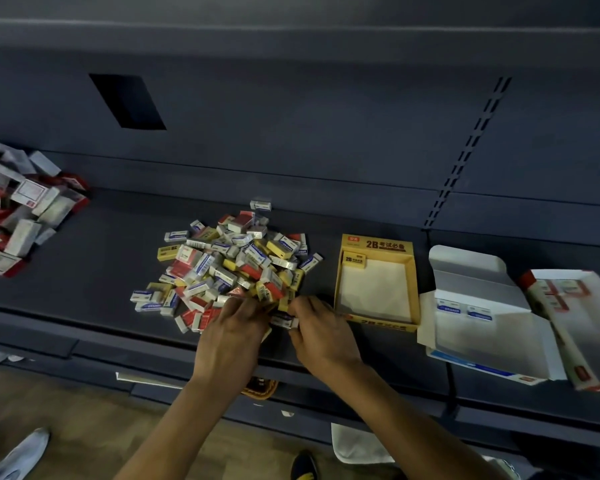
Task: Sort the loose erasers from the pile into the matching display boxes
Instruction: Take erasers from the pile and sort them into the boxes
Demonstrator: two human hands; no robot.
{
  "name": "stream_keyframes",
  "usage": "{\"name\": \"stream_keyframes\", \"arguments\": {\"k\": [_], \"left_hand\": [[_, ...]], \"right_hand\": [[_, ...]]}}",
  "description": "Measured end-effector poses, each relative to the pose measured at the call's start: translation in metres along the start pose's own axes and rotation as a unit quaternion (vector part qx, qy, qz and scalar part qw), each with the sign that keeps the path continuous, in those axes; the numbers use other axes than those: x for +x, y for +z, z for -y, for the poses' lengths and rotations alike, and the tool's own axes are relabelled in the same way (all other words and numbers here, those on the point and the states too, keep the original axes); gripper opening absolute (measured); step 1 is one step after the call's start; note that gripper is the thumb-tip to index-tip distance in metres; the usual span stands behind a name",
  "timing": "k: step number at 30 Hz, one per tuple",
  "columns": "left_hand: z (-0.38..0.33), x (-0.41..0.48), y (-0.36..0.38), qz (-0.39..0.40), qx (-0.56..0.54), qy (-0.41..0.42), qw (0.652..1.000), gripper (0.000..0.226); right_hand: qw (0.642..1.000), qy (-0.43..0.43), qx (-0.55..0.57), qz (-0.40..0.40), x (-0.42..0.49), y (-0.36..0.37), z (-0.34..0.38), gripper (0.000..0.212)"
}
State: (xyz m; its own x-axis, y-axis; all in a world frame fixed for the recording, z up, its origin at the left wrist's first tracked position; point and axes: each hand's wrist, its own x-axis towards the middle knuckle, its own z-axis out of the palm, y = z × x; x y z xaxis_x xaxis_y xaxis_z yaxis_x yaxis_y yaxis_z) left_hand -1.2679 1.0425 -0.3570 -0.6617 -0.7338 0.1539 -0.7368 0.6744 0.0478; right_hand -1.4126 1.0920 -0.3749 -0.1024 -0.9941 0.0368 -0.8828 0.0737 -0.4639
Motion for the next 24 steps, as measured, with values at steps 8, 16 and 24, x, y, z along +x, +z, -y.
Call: {"name": "stream_keyframes", "arguments": {"k": [8,16,24], "left_hand": [[0.001,0.001,0.003,0.004,-0.038,0.003,0.999,0.031],[-0.003,0.002,0.011,0.031,-0.011,-0.03,0.999,0.028],[-0.01,0.005,0.004,0.018,-0.021,-0.021,0.999,0.04]], "right_hand": [[0.997,-0.005,-0.004,0.071,-0.007,-0.008,0.003,0.042],[0.994,-0.019,-0.001,0.11,-0.008,-0.022,-0.004,0.042],[0.998,0.0,0.018,0.065,-0.01,-0.022,-0.008,0.031]]}}
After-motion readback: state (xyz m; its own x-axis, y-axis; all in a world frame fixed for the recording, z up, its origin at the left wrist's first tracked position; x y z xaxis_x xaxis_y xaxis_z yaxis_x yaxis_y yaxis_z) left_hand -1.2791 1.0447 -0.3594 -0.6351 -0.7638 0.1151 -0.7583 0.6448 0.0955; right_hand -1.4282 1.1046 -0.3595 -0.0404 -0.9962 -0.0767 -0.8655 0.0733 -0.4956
